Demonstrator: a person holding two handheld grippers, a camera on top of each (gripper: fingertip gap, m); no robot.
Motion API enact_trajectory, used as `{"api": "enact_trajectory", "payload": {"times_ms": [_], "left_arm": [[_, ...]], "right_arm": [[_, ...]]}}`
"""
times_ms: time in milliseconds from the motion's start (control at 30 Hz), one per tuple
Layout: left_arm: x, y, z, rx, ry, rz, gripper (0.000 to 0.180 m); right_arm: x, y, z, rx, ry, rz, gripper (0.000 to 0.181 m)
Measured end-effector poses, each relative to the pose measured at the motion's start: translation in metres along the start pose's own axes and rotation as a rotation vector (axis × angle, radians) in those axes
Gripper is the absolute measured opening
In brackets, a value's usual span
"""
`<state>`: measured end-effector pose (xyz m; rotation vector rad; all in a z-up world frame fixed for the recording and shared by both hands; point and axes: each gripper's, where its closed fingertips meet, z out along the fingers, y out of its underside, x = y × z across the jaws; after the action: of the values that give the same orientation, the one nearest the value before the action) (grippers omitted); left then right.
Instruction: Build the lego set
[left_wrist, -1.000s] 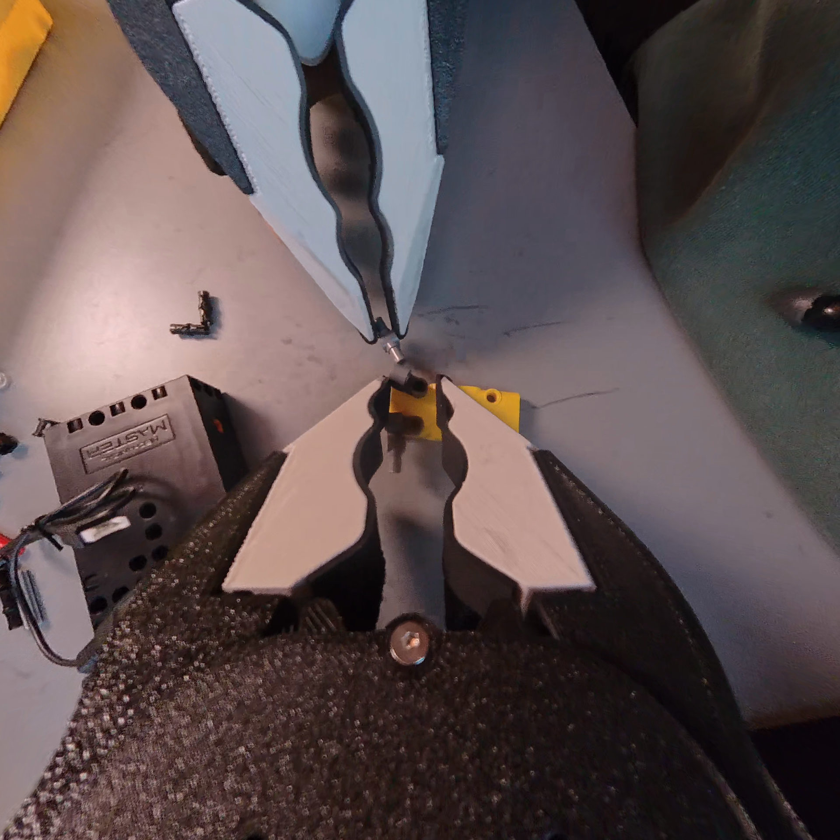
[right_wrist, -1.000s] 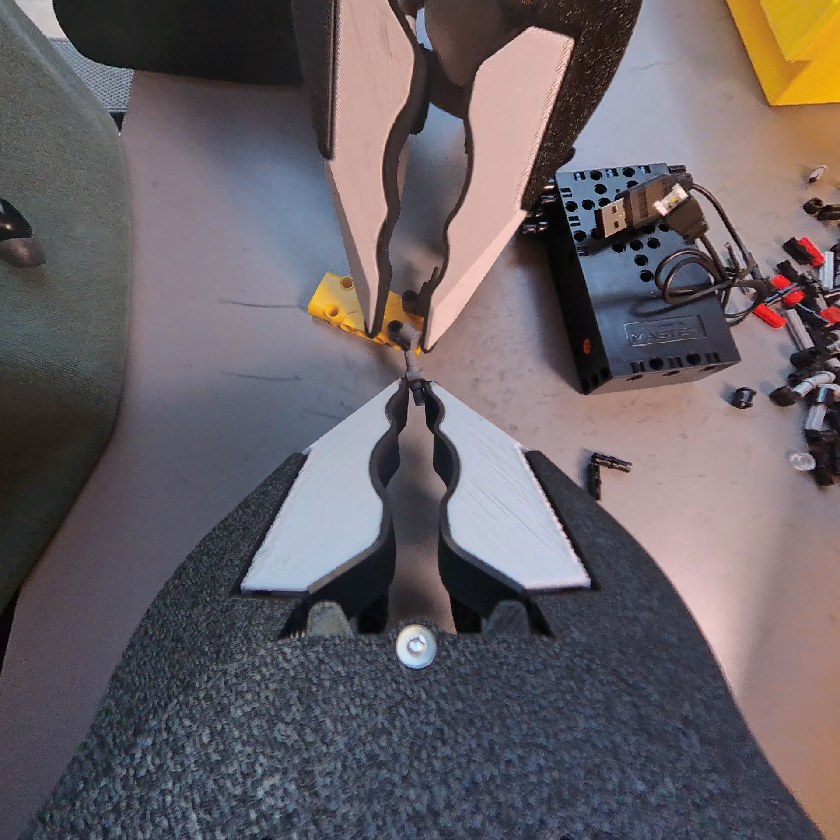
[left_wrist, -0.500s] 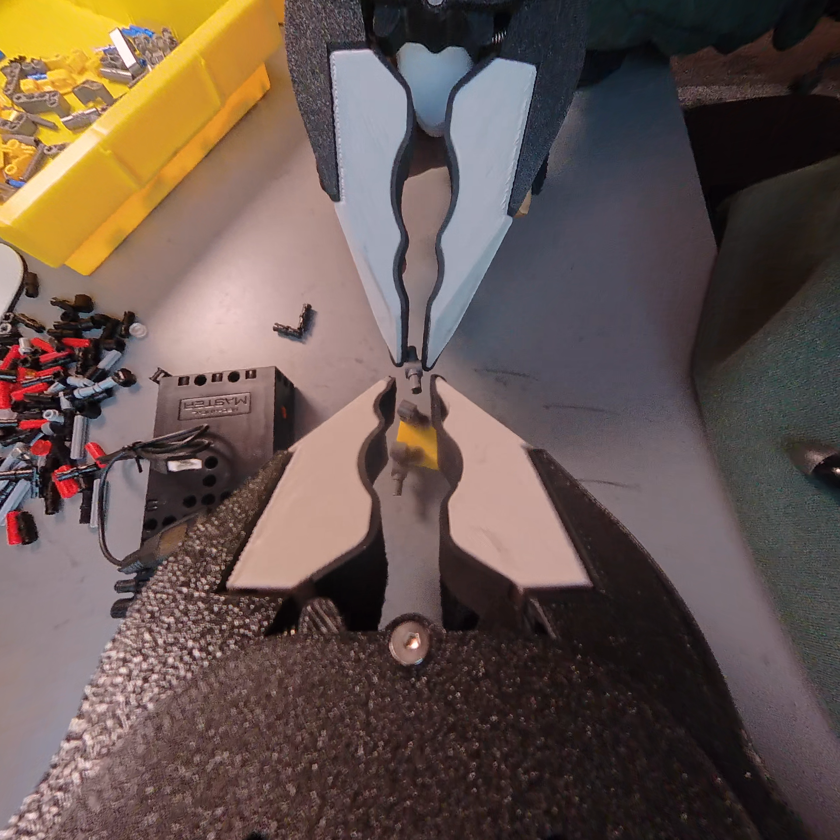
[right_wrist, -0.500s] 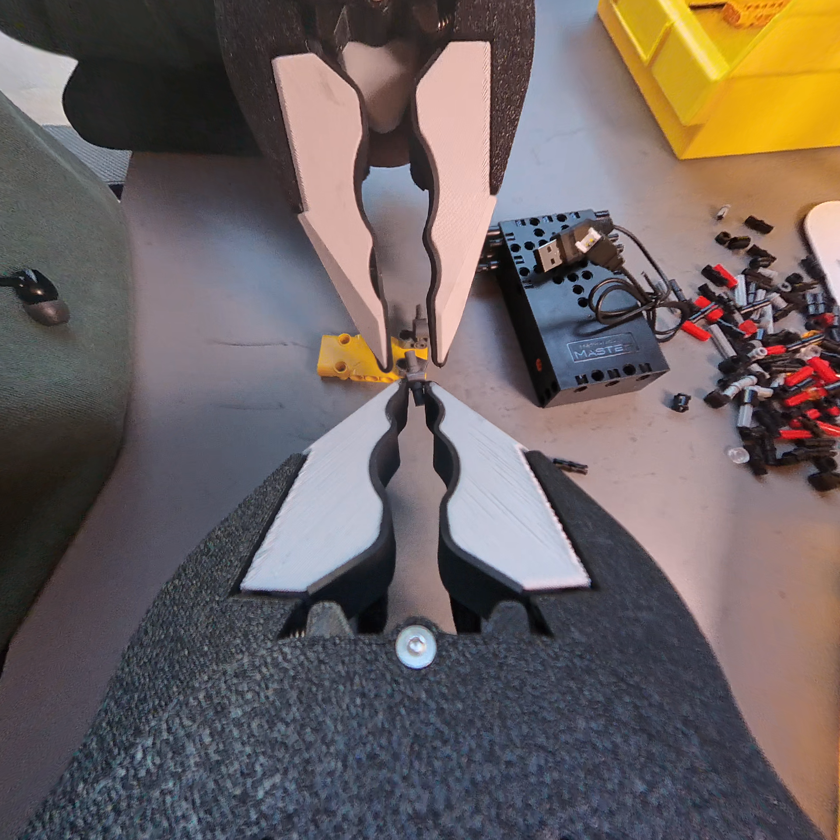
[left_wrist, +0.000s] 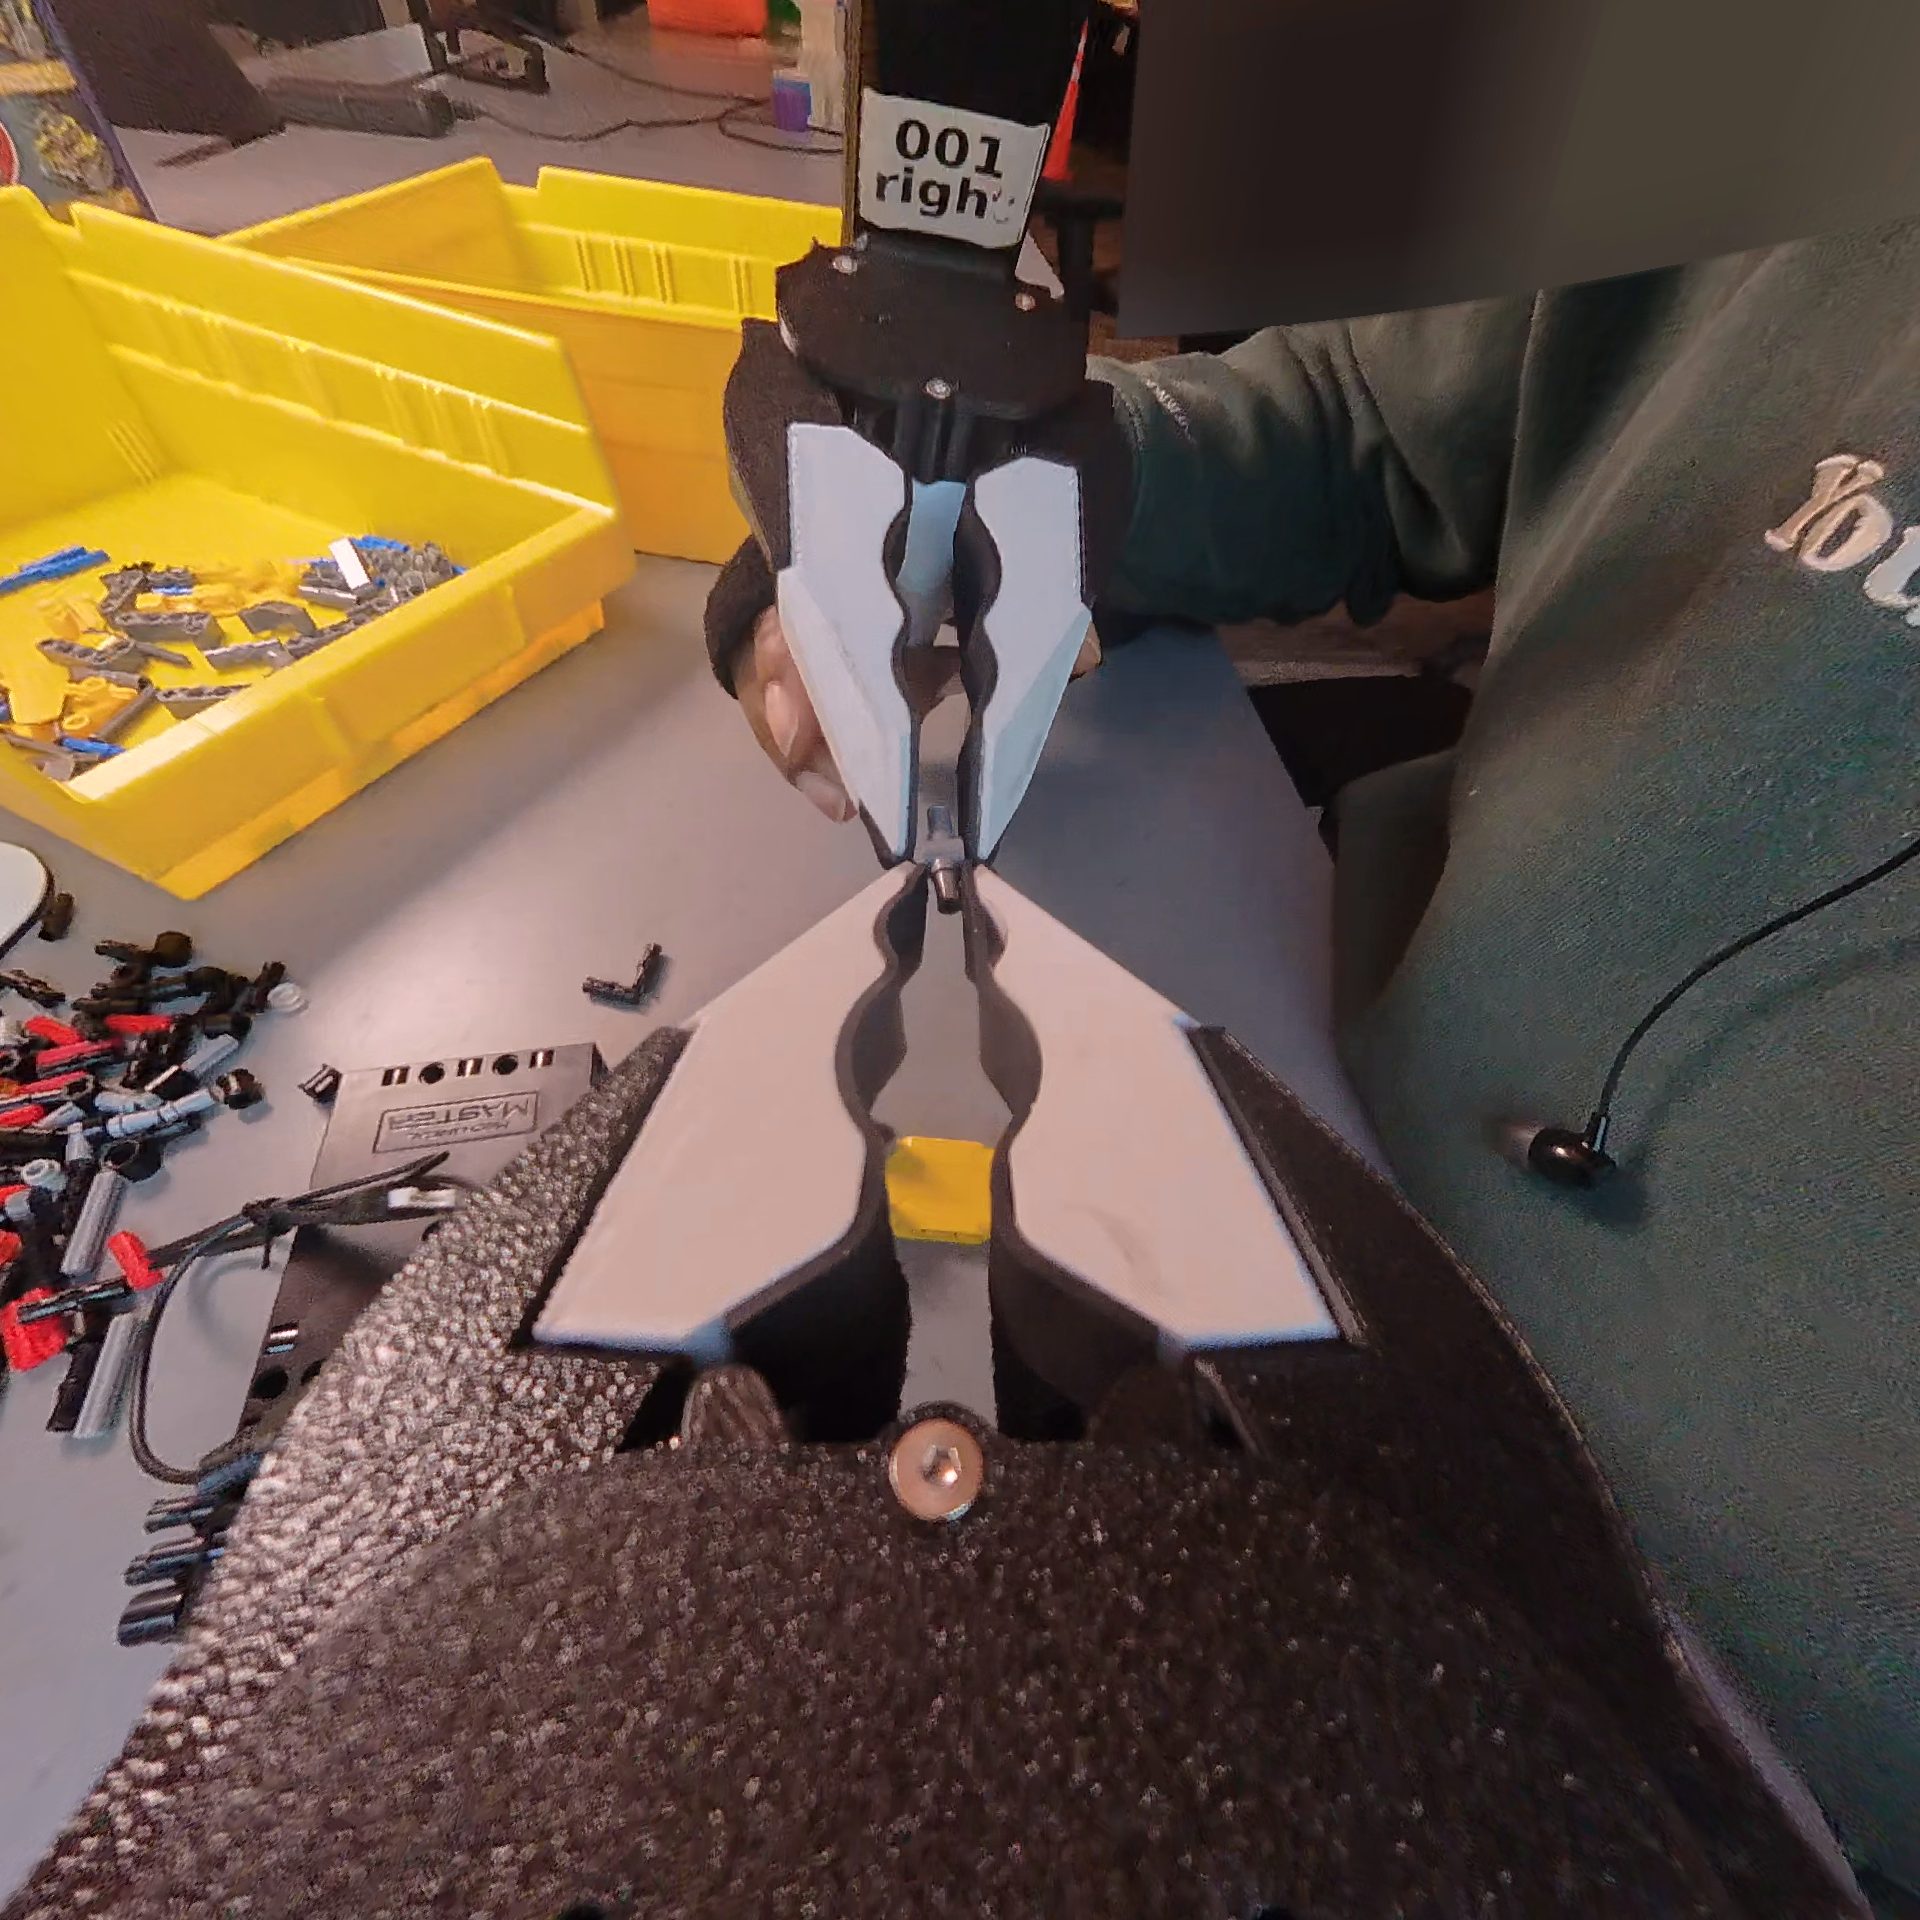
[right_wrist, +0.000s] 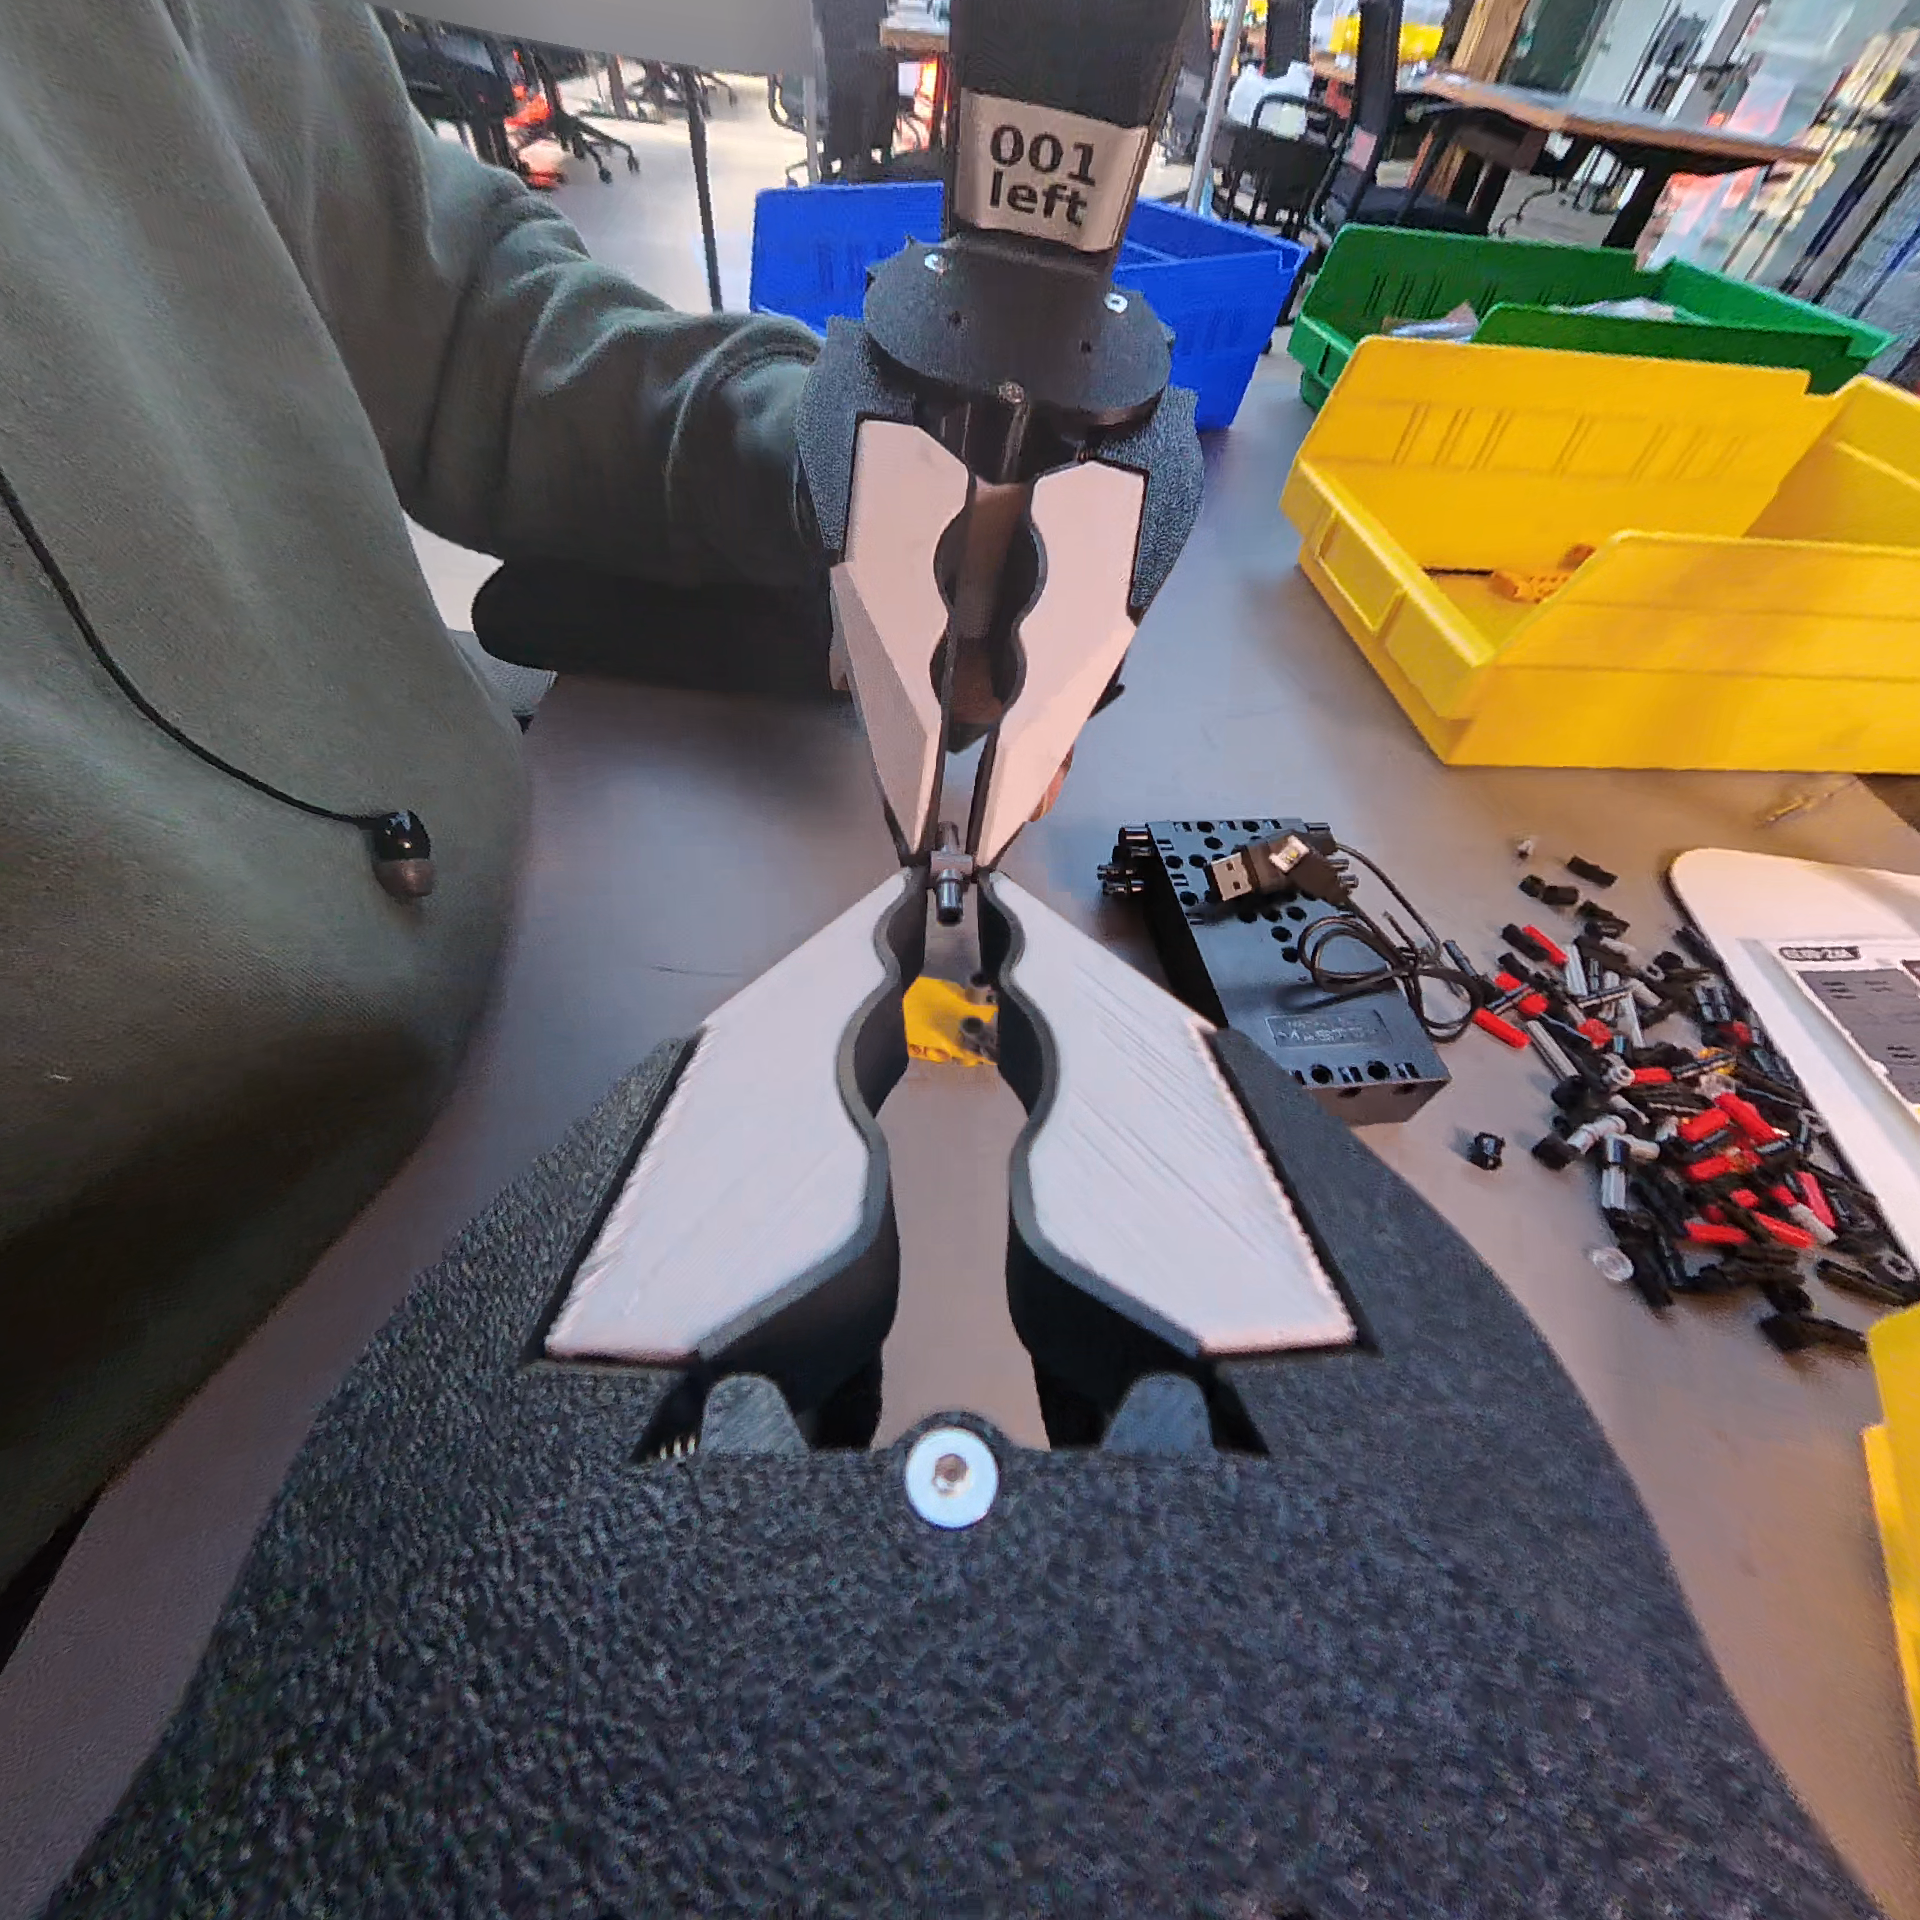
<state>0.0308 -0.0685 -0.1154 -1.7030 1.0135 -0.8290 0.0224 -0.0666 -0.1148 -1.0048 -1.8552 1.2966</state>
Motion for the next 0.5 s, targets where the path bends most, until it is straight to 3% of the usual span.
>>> {"api": "enact_trajectory", "payload": {"times_ms": [167, 500], "left_arm": [[0.002, -0.011, -0.004, 0.057, 0.007, 0.009, 0.006], [-0.009, -0.011, -0.012, 0.052, -0.057, 0.008, 0.002]], "right_arm": [[0.000, -0.013, -0.003, 0.085, -0.004, 0.022, 0.006], [0.011, -0.009, -0.004, 0.085, 0.057, -0.003, 0.005]]}}
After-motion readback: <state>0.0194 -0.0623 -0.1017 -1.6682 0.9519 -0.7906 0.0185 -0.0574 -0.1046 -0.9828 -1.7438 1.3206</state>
